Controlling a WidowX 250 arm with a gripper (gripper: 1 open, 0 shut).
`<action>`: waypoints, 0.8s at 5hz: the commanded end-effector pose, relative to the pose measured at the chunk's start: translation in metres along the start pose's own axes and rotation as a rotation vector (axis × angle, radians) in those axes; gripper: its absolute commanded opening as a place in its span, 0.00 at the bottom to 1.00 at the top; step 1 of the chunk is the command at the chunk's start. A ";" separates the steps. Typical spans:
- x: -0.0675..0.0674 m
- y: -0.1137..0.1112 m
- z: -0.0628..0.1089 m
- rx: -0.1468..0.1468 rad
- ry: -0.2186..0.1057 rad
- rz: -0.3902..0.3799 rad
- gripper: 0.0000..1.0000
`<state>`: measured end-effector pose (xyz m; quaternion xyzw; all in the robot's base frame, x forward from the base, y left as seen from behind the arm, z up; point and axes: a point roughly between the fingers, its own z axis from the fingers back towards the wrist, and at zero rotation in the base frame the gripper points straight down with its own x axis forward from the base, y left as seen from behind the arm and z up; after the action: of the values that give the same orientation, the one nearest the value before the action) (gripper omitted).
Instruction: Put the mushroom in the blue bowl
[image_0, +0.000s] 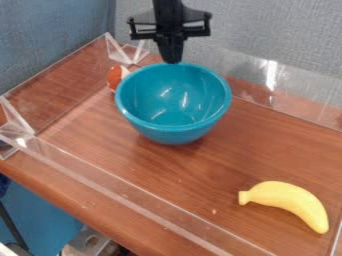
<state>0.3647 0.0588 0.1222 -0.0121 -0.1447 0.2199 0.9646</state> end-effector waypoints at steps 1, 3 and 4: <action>0.008 0.002 0.017 -0.015 -0.082 -0.046 0.00; 0.012 0.011 0.001 0.029 -0.073 -0.066 1.00; 0.016 0.014 -0.003 0.055 -0.066 -0.052 1.00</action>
<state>0.3678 0.0697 0.1015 0.0234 -0.1396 0.1913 0.9713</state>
